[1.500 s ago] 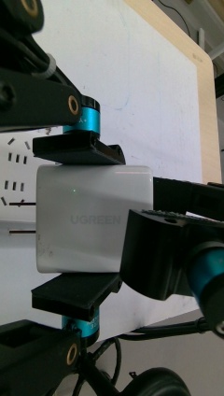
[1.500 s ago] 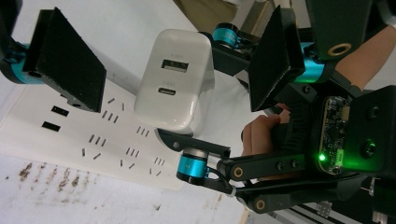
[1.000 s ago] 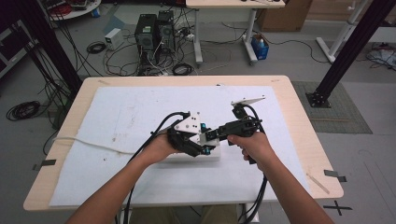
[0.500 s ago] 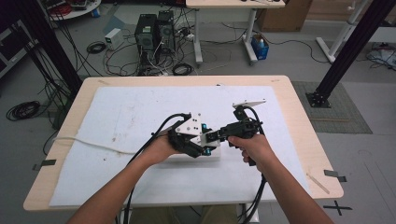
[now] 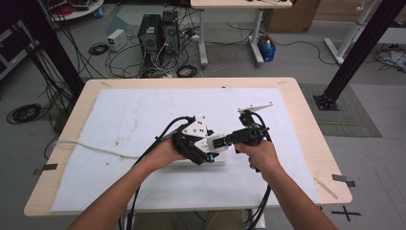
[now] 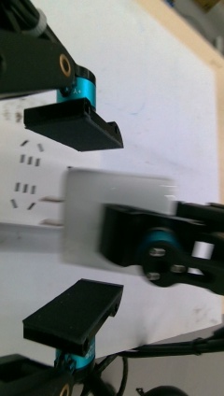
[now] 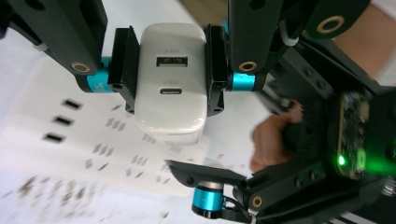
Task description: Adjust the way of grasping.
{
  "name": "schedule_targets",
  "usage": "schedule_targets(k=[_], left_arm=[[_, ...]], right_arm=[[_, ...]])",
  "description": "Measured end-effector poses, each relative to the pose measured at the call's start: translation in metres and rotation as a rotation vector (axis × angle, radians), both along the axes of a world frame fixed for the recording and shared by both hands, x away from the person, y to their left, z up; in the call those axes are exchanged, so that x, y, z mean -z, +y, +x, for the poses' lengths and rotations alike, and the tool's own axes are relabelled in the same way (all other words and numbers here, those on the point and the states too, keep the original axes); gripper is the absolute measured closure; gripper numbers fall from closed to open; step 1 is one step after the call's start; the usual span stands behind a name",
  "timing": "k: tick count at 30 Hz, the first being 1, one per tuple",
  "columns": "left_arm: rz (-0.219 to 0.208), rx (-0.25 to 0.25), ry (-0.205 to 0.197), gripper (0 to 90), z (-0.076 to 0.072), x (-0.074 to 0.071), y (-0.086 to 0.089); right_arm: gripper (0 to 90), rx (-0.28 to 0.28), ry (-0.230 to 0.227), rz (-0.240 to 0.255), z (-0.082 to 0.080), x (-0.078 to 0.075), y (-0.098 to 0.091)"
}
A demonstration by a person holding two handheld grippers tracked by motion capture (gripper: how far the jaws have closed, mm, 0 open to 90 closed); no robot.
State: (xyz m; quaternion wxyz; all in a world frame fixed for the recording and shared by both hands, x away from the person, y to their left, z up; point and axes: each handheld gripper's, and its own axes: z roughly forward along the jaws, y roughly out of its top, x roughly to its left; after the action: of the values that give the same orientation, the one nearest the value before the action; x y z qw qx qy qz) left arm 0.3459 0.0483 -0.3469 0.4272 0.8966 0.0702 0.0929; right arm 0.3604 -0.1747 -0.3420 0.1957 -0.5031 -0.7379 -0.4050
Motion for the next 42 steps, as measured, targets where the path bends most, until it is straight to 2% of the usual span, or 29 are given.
schedule_targets(k=[2, 3, 5, 8, 9, 12, 15, 18, 21, 24, 28, 33, 34, 35, 36, 37, 38, 39, 40, 41, 42], left_arm=[[0.017, -0.03, 0.03, 18.5, 0.002, 0.001, 0.004], [0.021, -0.039, 0.041, 18.5, 0.003, 0.001, 0.006], [0.018, -0.056, 0.09, 18.5, 0.005, 0.001, 0.011], [0.038, -0.077, 0.118, 18.5, 0.008, 0.0, 0.02], [0.046, -0.09, 0.14, 18.5, 0.009, 0.0, 0.023], [0.088, -0.121, 0.205, 18.5, 0.012, 0.001, 0.032], [0.153, -0.145, 0.243, 18.5, 0.014, 0.003, 0.04], [0.212, -0.167, 0.253, 18.5, 0.016, 0.003, 0.048], [0.232, -0.193, 0.263, 18.5, 0.017, 0.0, 0.057], [0.247, -0.214, 0.274, 18.5, 0.019, -0.006, 0.065], [0.308, -0.244, 0.287, 18.5, 0.022, -0.013, 0.075], [0.359, -0.285, 0.314, 18.5, 0.027, -0.023, 0.088], [0.359, -0.285, 0.314, 18.5, 0.027, -0.023, 0.088], [0.383, -0.304, 0.336, 18.5, 0.03, -0.028, 0.096], [0.394, -0.313, 0.353, 18.5, 0.032, -0.03, 0.101], [0.4, -0.329, 0.359, 18.5, 0.034, -0.031, 0.106], [0.408, -0.357, 0.364, 18.5, 0.035, -0.033, 0.11], [0.408, -0.357, 0.364, 18.5, 0.035, -0.033, 0.11], [0.412, -0.431, 0.384, 18.5, 0.036, -0.034, 0.12], [0.418, -0.45, 0.388, 18.5, 0.037, -0.034, 0.123], [0.42, -0.459, 0.391, 18.5, 0.037, -0.034, 0.127]], right_arm=[[62.6, 0.003, -0.034, -0.023, 0.001, -0.002, -0.004], [62.5, 0.0, -0.045, -0.031, 0.001, -0.003, -0.006], [62.5, 0.003, -0.076, -0.051, 0.001, -0.004, -0.01], [62.5, 0.009, -0.107, -0.087, 0.002, -0.008, -0.019], [62.5, 0.015, -0.111, -0.099, 0.002, -0.01, -0.022], [62.5, 0.009, -0.14, -0.131, 0.002, -0.017, -0.028], [62.5, -0.01, -0.163, -0.187, 0.002, -0.026, -0.033], [62.5, -0.022, -0.196, -0.235, 0.002, -0.035, -0.038], [62.5, -0.045, -0.222, -0.273, 0.002, -0.043, -0.042], [62.5, -0.062, -0.238, -0.347, 0.001, -0.051, -0.045], [62.5, -0.09, -0.256, -0.414, 0.002, -0.06, -0.047], [62.4, -0.139, -0.278, -0.557, 0.002, -0.066, -0.046], [62.4, -0.139, -0.278, -0.557, 0.002, -0.066, -0.046], [62.5, -0.154, -0.288, -0.59, 0.003, -0.066, -0.046], [62.5, -0.163, -0.29, -0.638, 0.003, -0.068, -0.046], [62.4, -0.169, -0.297, -0.662, 0.003, -0.069, -0.046], [62.4, -0.167, -0.3, -0.678, 0.003, -0.07, -0.047], [62.4, -0.167, -0.3, -0.678, 0.003, -0.07, -0.047], [62.5, -0.172, -0.31, -0.691, 0.003, -0.071, -0.047], [62.4, -0.179, -0.327, -0.717, 0.004, -0.074, -0.049], [62.4, -0.17, -0.324, -0.724, 0.004, -0.075, -0.049]])
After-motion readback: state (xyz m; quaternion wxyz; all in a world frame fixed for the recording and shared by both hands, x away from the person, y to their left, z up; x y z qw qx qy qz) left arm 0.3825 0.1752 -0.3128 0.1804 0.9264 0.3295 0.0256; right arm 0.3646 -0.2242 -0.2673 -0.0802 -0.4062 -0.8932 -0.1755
